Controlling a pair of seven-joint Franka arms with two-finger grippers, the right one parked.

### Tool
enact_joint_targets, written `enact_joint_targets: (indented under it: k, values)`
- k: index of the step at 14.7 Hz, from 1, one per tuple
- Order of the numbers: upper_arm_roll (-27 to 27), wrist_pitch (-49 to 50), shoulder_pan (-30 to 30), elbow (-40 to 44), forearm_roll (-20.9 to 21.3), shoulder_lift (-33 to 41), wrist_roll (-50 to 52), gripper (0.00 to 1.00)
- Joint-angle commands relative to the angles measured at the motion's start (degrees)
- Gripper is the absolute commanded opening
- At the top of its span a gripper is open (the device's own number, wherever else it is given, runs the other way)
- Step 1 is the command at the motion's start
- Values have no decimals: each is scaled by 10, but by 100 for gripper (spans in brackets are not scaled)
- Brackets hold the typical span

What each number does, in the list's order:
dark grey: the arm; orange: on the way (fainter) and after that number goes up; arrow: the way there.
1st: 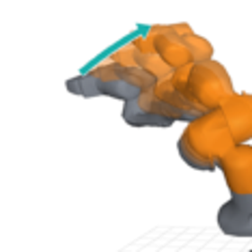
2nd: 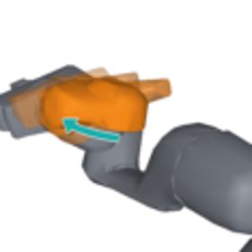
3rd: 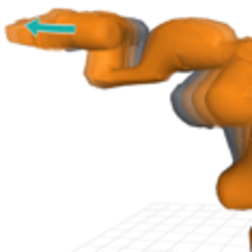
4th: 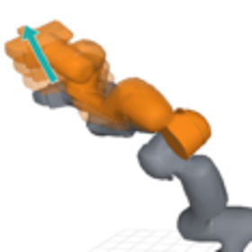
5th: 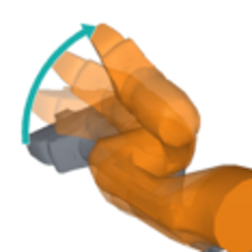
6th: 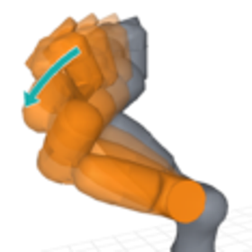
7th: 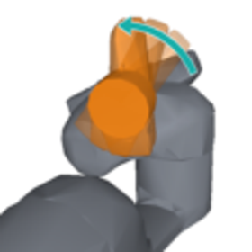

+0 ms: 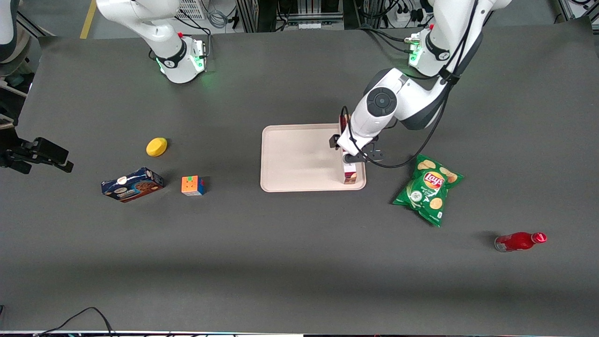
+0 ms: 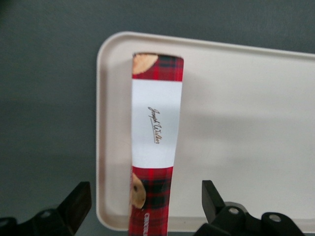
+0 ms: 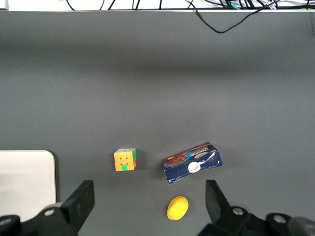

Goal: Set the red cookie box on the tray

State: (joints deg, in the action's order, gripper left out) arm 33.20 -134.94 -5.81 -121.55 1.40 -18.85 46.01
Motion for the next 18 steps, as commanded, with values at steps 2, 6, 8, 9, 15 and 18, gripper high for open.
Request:
enact_joint_targets:
  k: [2,6,8,9,15,18]
  values:
    - [-4,158,24,87,9,56,0,100]
    - [-73,198,38,95,-1,139,-101,100]
    - [-124,239,48,110,-31,172,-171,100]
    - [-158,271,48,126,-47,187,-223,100]
    - [-264,428,48,247,-46,217,-309,100]
    - [-292,429,46,265,-44,222,-343,100]
